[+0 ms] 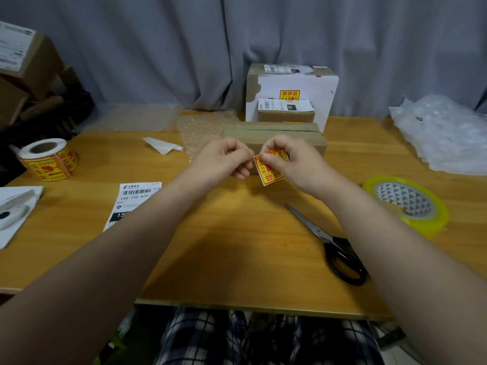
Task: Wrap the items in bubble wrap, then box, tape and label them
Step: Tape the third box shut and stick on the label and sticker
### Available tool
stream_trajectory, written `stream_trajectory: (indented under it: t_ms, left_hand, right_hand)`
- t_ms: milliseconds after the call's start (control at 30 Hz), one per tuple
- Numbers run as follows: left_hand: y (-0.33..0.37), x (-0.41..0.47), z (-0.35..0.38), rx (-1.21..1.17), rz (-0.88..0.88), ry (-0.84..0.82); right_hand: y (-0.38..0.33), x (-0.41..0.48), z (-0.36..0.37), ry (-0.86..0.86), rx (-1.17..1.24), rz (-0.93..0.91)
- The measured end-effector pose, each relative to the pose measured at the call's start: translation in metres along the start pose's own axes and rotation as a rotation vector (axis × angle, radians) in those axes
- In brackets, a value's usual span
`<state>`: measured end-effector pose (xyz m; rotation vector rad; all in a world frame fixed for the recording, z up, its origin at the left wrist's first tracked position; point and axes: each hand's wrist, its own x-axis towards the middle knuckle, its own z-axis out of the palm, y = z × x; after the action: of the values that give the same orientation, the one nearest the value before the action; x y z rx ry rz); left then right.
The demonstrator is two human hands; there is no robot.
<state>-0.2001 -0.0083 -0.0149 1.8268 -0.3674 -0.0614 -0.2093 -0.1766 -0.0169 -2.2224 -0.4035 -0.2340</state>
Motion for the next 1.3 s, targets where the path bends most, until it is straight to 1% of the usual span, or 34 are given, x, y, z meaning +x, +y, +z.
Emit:
stream_trajectory:
  t_ms: [133,233,267,300,367,400,433,533,700,867,933,1133,1300]
  left_hand:
    - [-0.002,-0.001,0.0,0.062,0.006,-0.076]
    - [-0.003,0.001,0.002,0.064,-0.019,-0.092]
    - [-0.003,0.001,0.003,0.032,-0.037,-0.082]
    - [-0.004,0.002,0.004,-0.022,-0.059,-0.062]
    - [-0.007,0.001,0.008,-0.214,-0.099,-0.003]
    - [-0.007,0.001,0.01,-0.326,-0.109,0.027]
    - [-0.008,0.001,0.013,-0.422,-0.11,0.053]
    - [-0.008,0.0,0.02,-0.557,-0.077,0.087]
    - [-0.011,0.0,0.021,-0.563,0.007,0.052]
    - [-0.012,-0.001,0.022,-0.556,0.054,0.026]
    - [-0.012,-0.001,0.022,-0.557,0.063,0.022]
    - [-0.011,-0.003,0.022,-0.535,0.067,0.048]
    - [-0.009,-0.003,0.021,-0.59,0.043,0.048]
  right_hand:
    - [-0.002,-0.001,-0.002,-0.091,-0.068,-0.001]
    - [-0.002,-0.001,-0.005,-0.129,-0.115,0.003]
    - [0.0,-0.001,-0.004,-0.082,-0.174,-0.006]
    - [0.004,-0.001,-0.002,0.004,-0.266,-0.019]
    - [0.005,-0.001,0.002,0.245,-0.42,-0.082]
    - [0.003,-0.002,0.003,0.334,-0.435,-0.127]
    - [0.003,-0.001,0.004,0.361,-0.41,-0.157]
    - [0.003,0.0,0.005,0.285,-0.163,-0.164]
    - [0.005,-0.001,0.008,0.356,-0.015,-0.124]
    - [0.0,-0.002,0.009,0.349,0.161,-0.116]
    - [0.0,-0.002,0.009,0.348,0.193,-0.121]
    - [0.004,0.0,0.008,0.328,0.175,-0.139]
    - [0.007,0.0,0.01,0.311,0.183,-0.123]
